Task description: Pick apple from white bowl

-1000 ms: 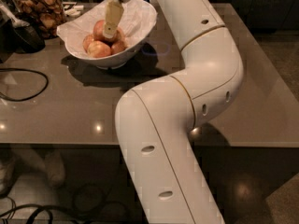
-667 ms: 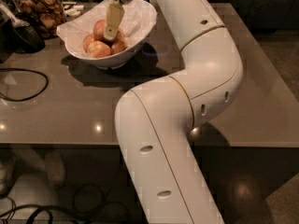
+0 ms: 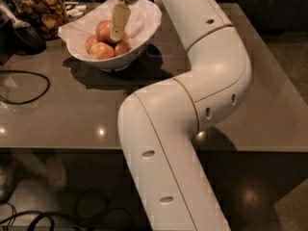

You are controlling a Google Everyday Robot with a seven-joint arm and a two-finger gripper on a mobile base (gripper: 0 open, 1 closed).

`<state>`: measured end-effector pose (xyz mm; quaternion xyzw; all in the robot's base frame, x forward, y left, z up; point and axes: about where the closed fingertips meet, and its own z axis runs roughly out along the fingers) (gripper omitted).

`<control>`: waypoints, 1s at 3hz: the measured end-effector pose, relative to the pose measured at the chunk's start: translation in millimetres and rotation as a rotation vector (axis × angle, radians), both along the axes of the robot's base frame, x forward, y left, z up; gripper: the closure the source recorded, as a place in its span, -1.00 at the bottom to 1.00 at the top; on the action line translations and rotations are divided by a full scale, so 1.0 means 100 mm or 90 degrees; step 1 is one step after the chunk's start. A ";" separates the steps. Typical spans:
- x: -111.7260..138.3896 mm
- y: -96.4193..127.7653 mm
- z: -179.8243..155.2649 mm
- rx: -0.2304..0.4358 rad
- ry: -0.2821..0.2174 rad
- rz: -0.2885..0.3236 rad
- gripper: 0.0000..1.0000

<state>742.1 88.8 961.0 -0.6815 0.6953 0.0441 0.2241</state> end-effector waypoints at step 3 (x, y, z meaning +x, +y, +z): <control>0.00 0.09 -0.03 -0.027 -0.009 0.022 -0.50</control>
Offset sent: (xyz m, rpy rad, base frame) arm 0.1115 -0.0073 0.0967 -0.1274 0.0982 0.0724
